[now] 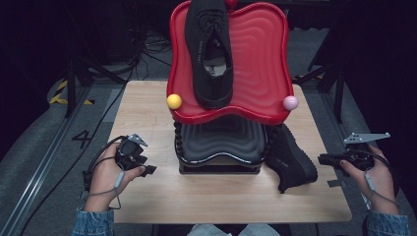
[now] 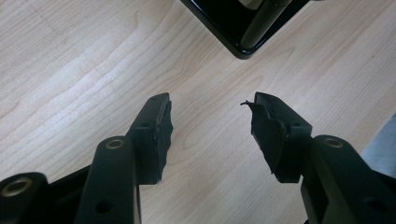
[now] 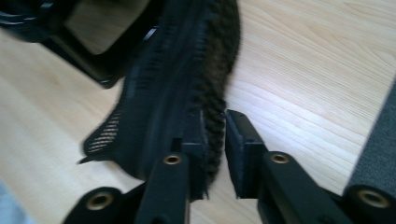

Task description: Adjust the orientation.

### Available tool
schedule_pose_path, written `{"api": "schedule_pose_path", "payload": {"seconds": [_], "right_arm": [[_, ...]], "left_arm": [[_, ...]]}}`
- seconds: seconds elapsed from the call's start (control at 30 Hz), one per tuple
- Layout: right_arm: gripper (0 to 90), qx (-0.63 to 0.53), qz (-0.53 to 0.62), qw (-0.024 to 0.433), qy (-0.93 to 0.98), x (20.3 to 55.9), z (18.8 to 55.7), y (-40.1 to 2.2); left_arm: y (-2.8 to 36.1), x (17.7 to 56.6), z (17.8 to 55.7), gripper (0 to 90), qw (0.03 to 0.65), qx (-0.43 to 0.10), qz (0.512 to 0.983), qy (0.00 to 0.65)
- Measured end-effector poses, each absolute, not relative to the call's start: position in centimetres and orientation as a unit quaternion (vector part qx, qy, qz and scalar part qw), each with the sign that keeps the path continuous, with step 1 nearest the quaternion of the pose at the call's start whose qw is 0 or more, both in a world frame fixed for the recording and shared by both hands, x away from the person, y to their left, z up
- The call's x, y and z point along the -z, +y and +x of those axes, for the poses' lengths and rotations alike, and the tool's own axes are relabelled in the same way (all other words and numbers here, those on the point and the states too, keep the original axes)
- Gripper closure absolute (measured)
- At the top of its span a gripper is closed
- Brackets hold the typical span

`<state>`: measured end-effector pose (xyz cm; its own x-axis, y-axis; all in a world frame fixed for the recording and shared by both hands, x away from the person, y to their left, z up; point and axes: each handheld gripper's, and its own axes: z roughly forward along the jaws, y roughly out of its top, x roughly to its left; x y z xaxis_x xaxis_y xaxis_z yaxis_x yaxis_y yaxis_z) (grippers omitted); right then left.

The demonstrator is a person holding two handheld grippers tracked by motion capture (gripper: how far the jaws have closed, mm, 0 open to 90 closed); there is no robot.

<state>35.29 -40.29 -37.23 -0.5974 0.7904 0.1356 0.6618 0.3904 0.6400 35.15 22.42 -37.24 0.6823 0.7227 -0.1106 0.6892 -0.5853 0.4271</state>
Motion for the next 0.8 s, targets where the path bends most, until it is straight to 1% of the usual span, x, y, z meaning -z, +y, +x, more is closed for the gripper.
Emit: {"api": "schedule_pose_path", "payload": {"seconds": [0.13,0.23,0.27,0.5,0.63,0.8], "right_arm": [[90.0,-0.321,0.419,0.084,0.845,36.5,34.9,-38.9],[90.0,-0.316,0.407,0.079,0.853,36.4,34.7,-38.1],[90.0,-0.31,0.403,0.076,0.858,36.3,34.7,-37.7],[90.0,-0.289,0.379,0.062,0.877,36.9,34.8,-35.6],[90.0,-0.287,0.377,0.068,0.878,37.2,35.0,-35.2],[90.0,-0.285,0.387,0.086,0.873,37.7,35.3,-35.4]], "left_arm": [[22.4,37.5,35.2,48.0,0.211,-0.045,0.892,0.398],[22.4,37.6,35.2,48.1,0.212,-0.042,0.891,0.399],[22.4,37.6,35.3,48.1,0.21,-0.049,0.893,0.395],[22.4,37.9,35.3,47.5,0.21,-0.038,0.892,0.399],[22.4,38.2,35.4,46.9,0.206,-0.036,0.892,0.4],[22.3,38.4,35.5,45.8,0.204,-0.033,0.892,0.403]]}}
